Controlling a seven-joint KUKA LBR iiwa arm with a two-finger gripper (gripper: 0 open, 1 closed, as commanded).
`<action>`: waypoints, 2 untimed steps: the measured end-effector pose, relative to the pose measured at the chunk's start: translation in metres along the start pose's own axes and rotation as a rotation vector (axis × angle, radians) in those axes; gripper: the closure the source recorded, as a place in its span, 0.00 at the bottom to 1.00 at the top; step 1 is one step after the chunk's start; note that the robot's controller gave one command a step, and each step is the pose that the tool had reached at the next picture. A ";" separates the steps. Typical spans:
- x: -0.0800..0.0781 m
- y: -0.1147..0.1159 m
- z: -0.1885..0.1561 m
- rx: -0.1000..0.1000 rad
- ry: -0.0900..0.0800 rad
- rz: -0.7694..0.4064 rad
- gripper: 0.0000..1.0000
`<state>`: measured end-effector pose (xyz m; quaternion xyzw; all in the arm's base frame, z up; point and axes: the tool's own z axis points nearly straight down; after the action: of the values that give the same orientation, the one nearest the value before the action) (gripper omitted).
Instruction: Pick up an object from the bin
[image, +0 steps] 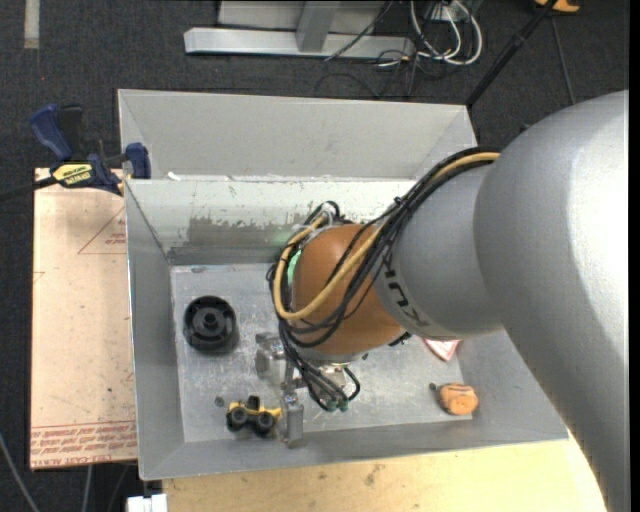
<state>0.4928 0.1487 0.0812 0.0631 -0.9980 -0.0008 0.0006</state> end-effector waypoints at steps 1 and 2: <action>0.002 0.010 0.006 0.002 0.001 -0.105 0.00; 0.006 0.019 0.006 0.000 -0.010 0.000 1.00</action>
Offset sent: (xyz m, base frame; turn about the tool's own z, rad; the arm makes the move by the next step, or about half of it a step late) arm -0.0123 0.0176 -0.0099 -0.0017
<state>0.4840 0.1670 0.0747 0.0630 -0.9980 -0.0013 -0.0046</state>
